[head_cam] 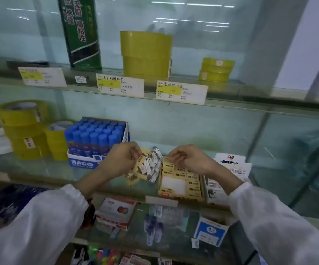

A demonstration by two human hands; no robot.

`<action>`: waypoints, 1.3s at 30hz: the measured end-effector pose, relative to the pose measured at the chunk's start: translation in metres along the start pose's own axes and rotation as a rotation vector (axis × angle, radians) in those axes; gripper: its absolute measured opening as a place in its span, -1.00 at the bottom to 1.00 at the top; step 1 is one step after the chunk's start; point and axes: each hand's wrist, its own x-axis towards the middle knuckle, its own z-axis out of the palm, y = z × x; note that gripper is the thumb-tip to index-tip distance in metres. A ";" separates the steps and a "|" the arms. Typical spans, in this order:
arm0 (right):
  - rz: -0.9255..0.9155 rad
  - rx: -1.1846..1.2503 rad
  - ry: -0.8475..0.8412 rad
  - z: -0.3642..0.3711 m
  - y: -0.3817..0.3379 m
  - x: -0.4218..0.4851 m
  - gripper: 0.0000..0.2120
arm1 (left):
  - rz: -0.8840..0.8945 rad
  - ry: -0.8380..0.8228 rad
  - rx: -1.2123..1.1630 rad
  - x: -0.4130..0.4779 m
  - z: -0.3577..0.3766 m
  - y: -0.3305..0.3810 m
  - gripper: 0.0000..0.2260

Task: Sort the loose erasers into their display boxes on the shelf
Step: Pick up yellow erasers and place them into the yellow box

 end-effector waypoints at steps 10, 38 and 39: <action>-0.071 -0.145 0.042 0.018 -0.021 0.060 -0.61 | 0.093 0.061 0.161 0.025 -0.003 -0.018 -0.64; 0.231 0.964 -0.012 0.026 -0.025 0.091 -0.87 | -0.168 0.287 -0.249 0.004 0.004 0.001 -0.66; 0.260 1.052 -0.066 0.025 -0.026 0.089 -0.84 | -0.324 0.198 -0.410 0.005 0.003 0.006 -0.67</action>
